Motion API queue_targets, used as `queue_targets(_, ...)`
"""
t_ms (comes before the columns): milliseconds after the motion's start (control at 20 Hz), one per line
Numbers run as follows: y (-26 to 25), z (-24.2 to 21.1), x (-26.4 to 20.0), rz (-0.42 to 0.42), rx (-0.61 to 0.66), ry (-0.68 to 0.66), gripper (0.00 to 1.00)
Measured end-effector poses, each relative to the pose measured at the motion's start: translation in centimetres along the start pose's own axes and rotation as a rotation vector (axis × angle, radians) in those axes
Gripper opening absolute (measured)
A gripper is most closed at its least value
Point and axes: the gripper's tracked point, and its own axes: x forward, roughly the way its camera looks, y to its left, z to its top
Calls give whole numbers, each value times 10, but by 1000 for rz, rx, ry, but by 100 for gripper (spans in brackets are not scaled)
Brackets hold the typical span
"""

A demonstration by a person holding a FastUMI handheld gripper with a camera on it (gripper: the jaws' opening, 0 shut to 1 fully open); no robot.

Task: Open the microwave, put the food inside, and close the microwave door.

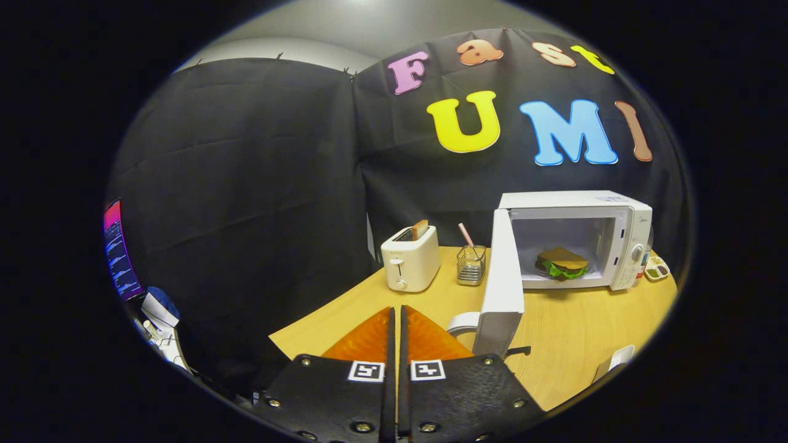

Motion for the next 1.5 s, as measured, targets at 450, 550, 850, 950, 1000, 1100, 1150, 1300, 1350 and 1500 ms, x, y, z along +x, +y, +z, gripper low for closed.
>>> queue_targets(450, -36, -24, 12, 24, 11, 71, 1)
queue_targets(550, -45, -28, 9, 28, 22, 80, 1)
queue_targets(850, -98, -32, -7, -30, 24, 106, 1)
queue_targets(950, -120, -31, -12, -58, 35, 109, 0)
queue_targets(1000, -131, -30, -14, -71, 41, 110, 1)
queue_targets(1100, -153, -26, -16, -101, 49, 108, 0)
queue_targets(1150, -163, -25, -17, -116, 52, 108, 1)
queue_targets(1300, -194, -20, -19, -149, 63, 110, 1)
queue_targets(1350, -203, -19, -19, -158, 65, 110, 1)
queue_targets(1500, -227, -15, -17, -174, 83, 117, 1)
